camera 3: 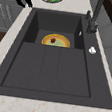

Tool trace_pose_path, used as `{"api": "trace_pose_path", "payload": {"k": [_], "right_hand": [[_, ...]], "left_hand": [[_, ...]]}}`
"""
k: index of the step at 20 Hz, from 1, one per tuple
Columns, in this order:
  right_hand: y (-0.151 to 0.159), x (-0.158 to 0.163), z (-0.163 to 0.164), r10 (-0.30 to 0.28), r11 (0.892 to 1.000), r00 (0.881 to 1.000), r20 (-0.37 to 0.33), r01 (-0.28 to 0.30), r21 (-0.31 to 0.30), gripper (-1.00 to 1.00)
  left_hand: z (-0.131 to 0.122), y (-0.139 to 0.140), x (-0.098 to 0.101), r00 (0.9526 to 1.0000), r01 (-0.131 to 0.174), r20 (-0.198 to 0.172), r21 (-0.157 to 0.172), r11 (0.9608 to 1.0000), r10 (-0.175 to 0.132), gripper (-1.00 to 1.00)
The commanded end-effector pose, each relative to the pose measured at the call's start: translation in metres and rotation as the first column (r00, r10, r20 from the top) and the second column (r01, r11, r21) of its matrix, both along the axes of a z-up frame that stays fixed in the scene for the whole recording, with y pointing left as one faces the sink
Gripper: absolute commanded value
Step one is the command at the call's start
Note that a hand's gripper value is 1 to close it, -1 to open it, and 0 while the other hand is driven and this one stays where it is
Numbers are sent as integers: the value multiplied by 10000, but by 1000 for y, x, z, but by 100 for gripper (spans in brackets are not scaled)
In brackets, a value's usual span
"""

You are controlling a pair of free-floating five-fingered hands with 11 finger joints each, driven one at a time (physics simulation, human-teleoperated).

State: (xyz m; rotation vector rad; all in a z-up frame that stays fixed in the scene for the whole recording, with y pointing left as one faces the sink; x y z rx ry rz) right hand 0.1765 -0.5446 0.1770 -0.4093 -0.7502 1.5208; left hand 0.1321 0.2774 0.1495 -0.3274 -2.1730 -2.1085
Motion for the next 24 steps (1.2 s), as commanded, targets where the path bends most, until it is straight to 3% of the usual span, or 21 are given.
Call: {"api": "trace_pose_path", "payload": {"k": [1,6,17,24], "right_hand": [[-1,0,2,1,10000,9980,625,1,-44,-100],[-9,-3,-2,41,10000,9921,1253,-49,59,-100],[1,6,-25,-11,9992,9966,826,44,-389,-100],[-6,17,-57,71,9999,9965,839,-61,-121,-100]], "left_hand": [[0,0,0,10000,0,0,0,10000,0,0],[0,0,0,10000,0,0,0,10000,0,0],[0,0,0,10000,0,0,0,10000,0,0],[0,0,0,10000,0,0,0,10000,0,0]]}}
